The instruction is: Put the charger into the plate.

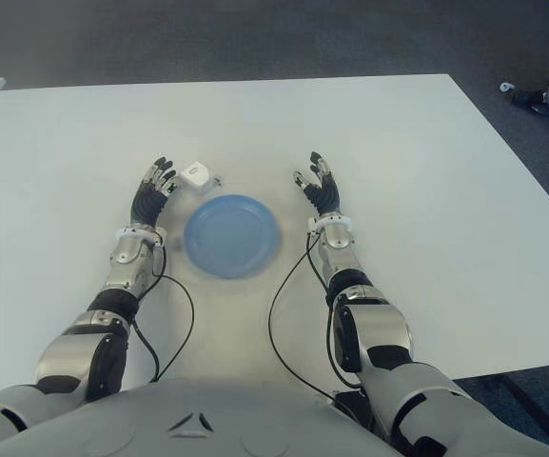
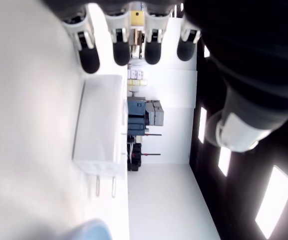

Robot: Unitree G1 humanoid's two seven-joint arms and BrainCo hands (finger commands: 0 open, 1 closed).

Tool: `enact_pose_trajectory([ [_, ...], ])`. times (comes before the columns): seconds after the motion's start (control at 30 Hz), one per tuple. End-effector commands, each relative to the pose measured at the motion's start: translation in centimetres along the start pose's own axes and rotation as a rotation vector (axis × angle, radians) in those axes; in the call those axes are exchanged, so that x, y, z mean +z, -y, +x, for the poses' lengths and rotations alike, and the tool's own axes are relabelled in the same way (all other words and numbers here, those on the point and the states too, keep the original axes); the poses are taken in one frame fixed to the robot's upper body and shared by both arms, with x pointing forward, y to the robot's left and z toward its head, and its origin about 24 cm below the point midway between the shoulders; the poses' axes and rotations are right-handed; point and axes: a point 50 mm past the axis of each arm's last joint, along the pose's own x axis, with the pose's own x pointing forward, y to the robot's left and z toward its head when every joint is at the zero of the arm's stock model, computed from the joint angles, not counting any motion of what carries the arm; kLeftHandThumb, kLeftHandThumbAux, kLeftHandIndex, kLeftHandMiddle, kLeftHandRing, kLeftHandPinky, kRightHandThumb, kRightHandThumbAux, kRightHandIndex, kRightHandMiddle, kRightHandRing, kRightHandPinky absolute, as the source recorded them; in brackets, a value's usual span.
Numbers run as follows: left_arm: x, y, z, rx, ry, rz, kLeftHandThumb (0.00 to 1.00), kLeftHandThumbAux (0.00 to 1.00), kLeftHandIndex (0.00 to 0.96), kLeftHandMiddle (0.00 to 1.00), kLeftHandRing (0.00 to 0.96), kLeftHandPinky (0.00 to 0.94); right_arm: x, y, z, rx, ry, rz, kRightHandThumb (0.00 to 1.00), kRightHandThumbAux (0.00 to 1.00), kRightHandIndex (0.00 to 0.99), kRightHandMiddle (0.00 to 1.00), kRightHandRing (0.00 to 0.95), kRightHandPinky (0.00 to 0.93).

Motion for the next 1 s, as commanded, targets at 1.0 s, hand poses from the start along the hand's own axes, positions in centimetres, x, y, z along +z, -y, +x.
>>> enact_pose_trajectory([
  [1.0,3.3,0.1,2.7,0.298,-0.075,0.575,0.417,0.204,0.0,0.0,0.001,0.002,-4.7,-0.8,-2.8,0.032,-0.213,-0.017,0.096,0.681,0.0,0.036,0.042,0.08],
])
